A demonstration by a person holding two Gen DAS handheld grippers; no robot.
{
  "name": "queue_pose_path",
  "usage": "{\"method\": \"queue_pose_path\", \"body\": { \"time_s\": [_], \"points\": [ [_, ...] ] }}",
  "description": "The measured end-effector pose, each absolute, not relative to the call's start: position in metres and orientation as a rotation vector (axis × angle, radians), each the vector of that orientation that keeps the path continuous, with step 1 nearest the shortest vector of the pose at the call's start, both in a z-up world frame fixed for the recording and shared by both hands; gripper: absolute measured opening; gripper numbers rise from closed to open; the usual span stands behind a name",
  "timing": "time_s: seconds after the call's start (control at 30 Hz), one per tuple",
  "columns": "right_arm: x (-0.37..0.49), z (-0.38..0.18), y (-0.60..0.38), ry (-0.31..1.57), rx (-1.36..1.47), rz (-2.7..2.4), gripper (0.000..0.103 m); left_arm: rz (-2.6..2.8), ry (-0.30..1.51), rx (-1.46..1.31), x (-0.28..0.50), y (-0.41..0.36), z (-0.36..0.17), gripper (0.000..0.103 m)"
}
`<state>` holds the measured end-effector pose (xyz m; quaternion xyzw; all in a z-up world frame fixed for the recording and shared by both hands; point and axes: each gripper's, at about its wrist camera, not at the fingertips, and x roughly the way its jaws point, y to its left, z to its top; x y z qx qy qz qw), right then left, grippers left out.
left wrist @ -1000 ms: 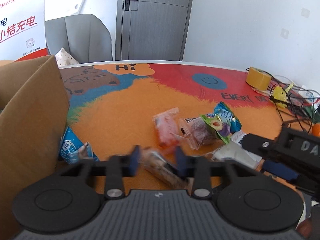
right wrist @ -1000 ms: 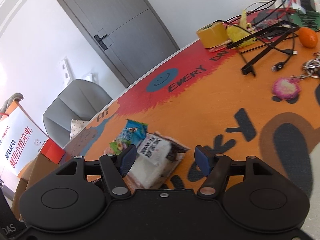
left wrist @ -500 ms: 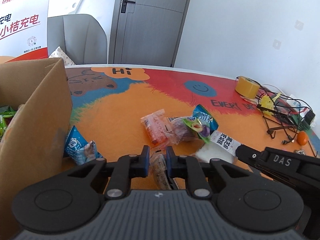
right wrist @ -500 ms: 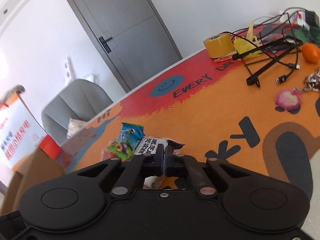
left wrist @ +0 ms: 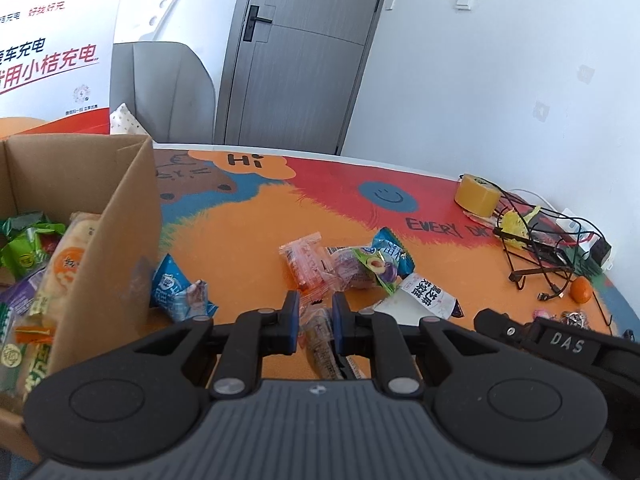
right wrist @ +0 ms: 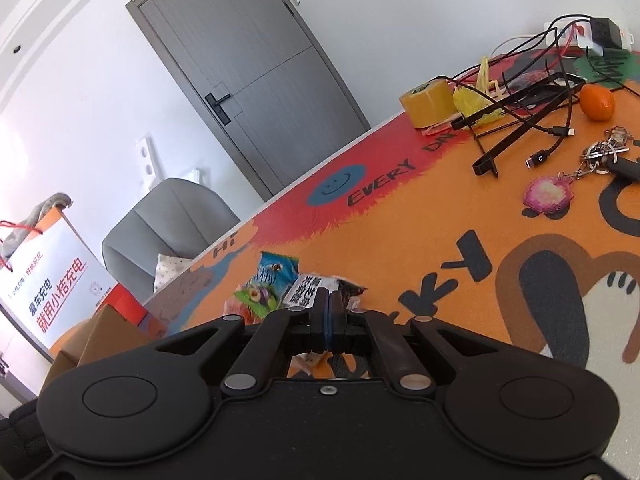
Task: Organize snacks
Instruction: 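Grasp the clear wrapped bar with the left tool while the right grasps the white cake packet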
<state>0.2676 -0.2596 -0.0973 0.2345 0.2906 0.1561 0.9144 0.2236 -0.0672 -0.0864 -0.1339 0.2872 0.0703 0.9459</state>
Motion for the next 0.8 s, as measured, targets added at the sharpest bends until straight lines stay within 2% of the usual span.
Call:
{"method": "queue_pose_path", "body": {
  "time_s": [0.07,0.1,0.13,0.2,0.53,0.67,0.8],
  "points": [
    [0.27,-0.098,-0.255,0.641,0.484,0.326,0.02,0.151,0.572,-0.281,0.221,-0.064,-0.081,0.015],
    [0.272,-0.099,-0.252,0.655,0.484,0.328,0.043,0.157,0.562,-0.285,0.22,-0.062,-0.078,0.016],
    [0.272,-0.099,-0.249,0.653,0.478,0.323,0.056,0.163,0.55,-0.287,0.22,-0.06,-0.074,0.016],
    [0.273,-0.099,-0.241,0.651,0.445,0.309,0.058,0.175,0.52,-0.286,0.219,-0.056,-0.068,0.016],
    [0.291,-0.096,-0.2,0.696,0.297,0.246,0.088,0.21,0.517,-0.337,0.234,-0.03,-0.066,0.016],
    [0.299,-0.098,-0.186,0.706,0.232,0.223,0.096,0.202,0.509,-0.349,0.237,-0.026,-0.065,0.016],
    [0.307,-0.103,-0.176,0.724,0.187,0.194,0.097,0.194,0.506,-0.359,0.239,-0.024,-0.066,0.016]
  ]
}}
